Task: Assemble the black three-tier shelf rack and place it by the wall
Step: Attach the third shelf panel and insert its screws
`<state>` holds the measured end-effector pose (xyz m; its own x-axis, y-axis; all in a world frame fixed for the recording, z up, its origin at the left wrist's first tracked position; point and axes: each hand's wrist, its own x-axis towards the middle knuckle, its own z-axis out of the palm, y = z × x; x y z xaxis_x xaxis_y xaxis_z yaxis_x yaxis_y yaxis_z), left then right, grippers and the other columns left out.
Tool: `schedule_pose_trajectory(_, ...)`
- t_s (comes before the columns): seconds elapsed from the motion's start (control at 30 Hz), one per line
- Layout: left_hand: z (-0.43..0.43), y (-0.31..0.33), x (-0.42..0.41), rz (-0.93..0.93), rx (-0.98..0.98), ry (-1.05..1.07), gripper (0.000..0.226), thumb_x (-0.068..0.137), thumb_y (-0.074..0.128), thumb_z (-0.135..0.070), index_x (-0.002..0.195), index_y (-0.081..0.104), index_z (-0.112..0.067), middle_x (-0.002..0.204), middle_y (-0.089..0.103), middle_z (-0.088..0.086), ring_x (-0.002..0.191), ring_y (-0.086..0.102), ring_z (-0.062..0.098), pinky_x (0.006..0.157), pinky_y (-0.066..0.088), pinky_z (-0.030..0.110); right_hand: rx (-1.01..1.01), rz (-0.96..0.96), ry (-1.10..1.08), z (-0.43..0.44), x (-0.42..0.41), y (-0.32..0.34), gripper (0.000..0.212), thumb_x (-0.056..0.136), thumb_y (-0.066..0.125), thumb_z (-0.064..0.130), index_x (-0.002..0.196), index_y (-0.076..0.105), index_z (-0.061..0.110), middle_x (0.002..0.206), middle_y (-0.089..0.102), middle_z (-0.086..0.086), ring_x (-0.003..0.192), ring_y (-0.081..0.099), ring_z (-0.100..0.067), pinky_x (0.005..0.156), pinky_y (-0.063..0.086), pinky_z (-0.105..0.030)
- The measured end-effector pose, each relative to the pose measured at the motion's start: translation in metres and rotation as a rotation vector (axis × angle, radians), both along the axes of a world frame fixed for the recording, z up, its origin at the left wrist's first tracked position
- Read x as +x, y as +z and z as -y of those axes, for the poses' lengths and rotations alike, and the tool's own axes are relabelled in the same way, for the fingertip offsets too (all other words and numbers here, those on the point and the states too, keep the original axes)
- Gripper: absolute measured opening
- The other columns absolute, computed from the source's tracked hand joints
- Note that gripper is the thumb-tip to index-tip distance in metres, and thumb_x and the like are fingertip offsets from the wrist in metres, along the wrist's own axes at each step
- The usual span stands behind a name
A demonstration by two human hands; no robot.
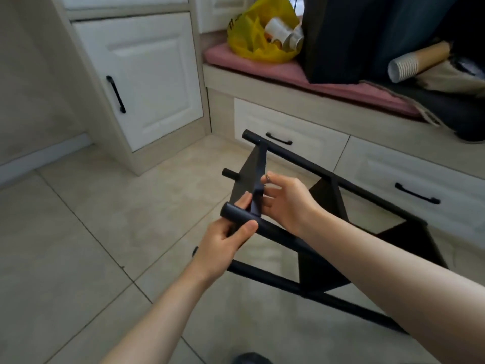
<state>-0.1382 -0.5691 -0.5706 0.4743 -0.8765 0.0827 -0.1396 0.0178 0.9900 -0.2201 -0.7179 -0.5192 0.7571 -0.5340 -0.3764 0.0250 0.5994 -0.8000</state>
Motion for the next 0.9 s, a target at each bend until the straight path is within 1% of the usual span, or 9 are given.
schedule_pose_trajectory(0.07, 0.0, -0.025, -0.014, -0.06, 0.024, -0.006, 0.05, 0.088, 0.066, -0.041, 0.134, 0.047, -0.051, 0.136, 0.054, -0.038, 0.131, 0.047, -0.012, 0.096, 0.037, 0.002, -0.016, -0.045, -0.009, -0.001, -0.012, -0.021, 0.015, 0.098, 0.054, 0.021, 0.1, 0.063, 0.009, 0.123, 0.064, -0.017, 0.105, 0.069, -0.034, 0.079, 0.059, -0.039)
schedule_pose_trajectory(0.17, 0.004, -0.054, -0.032, -0.135, 0.075, -0.018, 0.059, 0.08, 0.071, -0.051, 0.134, 0.047, -0.053, 0.136, 0.056, -0.035, 0.128, 0.05, -0.012, 0.094, 0.039, 0.003, -0.07, -0.1, -0.023, 0.001, -0.031, -0.049, 0.014, 0.098, 0.054, 0.018, 0.095, 0.061, 0.007, 0.127, 0.061, -0.018, 0.107, 0.067, -0.035, 0.079, 0.059, -0.038)
schedule_pose_trajectory(0.27, 0.01, -0.078, -0.042, -0.194, 0.146, -0.033, 0.059, 0.08, 0.082, -0.043, 0.13, 0.053, -0.055, 0.139, 0.058, -0.027, 0.129, 0.052, -0.008, 0.097, 0.045, 0.008, -0.098, -0.148, -0.028, 0.006, -0.046, -0.07, 0.021, 0.102, 0.048, 0.02, 0.089, 0.059, 0.008, 0.126, 0.062, -0.018, 0.108, 0.066, -0.035, 0.083, 0.058, -0.038)
schedule_pose_trajectory(0.37, 0.014, -0.095, -0.048, -0.228, 0.201, -0.032, 0.065, 0.073, 0.079, -0.039, 0.132, 0.056, -0.05, 0.14, 0.059, -0.023, 0.129, 0.054, -0.004, 0.106, 0.046, 0.017, -0.106, -0.168, -0.023, 0.011, -0.056, -0.087, 0.023, 0.103, 0.046, 0.02, 0.089, 0.058, 0.007, 0.126, 0.062, -0.021, 0.11, 0.065, -0.037, 0.087, 0.057, -0.041)
schedule_pose_trajectory(0.47, 0.015, -0.111, -0.053, -0.257, 0.244, -0.036, 0.07, 0.071, 0.081, -0.031, 0.135, 0.057, -0.042, 0.136, 0.063, -0.021, 0.126, 0.059, 0.0, 0.104, 0.049, 0.023, -0.108, -0.181, -0.005, 0.014, -0.064, -0.104, 0.022, 0.103, 0.046, 0.019, 0.088, 0.057, 0.006, 0.126, 0.061, -0.027, 0.112, 0.064, -0.041, 0.092, 0.057, -0.045)
schedule_pose_trajectory(0.57, 0.009, -0.126, -0.057, -0.252, 0.296, -0.045, 0.073, 0.069, 0.082, -0.025, 0.137, 0.057, -0.038, 0.135, 0.063, -0.02, 0.127, 0.058, -0.001, 0.101, 0.049, 0.019, -0.086, -0.186, 0.01, 0.012, -0.071, -0.122, 0.023, 0.102, 0.048, 0.017, 0.085, 0.058, 0.006, 0.126, 0.058, -0.032, 0.113, 0.062, -0.046, 0.089, 0.059, -0.045)
schedule_pose_trajectory(0.63, 0.004, -0.136, -0.058, -0.232, 0.335, -0.043, 0.076, 0.068, 0.083, -0.024, 0.138, 0.057, -0.034, 0.136, 0.063, -0.018, 0.128, 0.056, -0.002, 0.099, 0.048, 0.016, -0.057, -0.183, 0.018, 0.01, -0.074, -0.135, 0.024, 0.102, 0.049, 0.016, 0.082, 0.059, 0.006, 0.117, 0.059, -0.034, 0.113, 0.061, -0.047, 0.087, 0.06, -0.045)
schedule_pose_trajectory(0.77, -0.006, -0.152, -0.053, -0.189, 0.401, -0.012, 0.074, 0.064, 0.086, -0.016, 0.132, 0.061, -0.031, 0.127, 0.067, -0.02, 0.124, 0.06, -0.001, 0.1, 0.049, 0.017, -0.021, -0.176, 0.041, 0.002, -0.076, -0.159, 0.025, 0.102, 0.05, 0.015, 0.08, 0.059, 0.006, 0.105, 0.058, -0.02, 0.108, 0.061, -0.048, 0.091, 0.056, -0.052)
schedule_pose_trajectory(0.9, -0.007, -0.155, -0.047, -0.146, 0.446, -0.026, 0.067, 0.063, 0.086, -0.009, 0.123, 0.066, -0.031, 0.118, 0.069, -0.026, 0.117, 0.064, -0.002, 0.097, 0.051, 0.017, 0.017, -0.157, 0.039, 0.004, -0.077, -0.171, 0.021, 0.101, 0.05, 0.013, 0.085, 0.058, 0.003, 0.104, 0.058, -0.021, 0.103, 0.064, -0.042, 0.089, 0.057, -0.051)
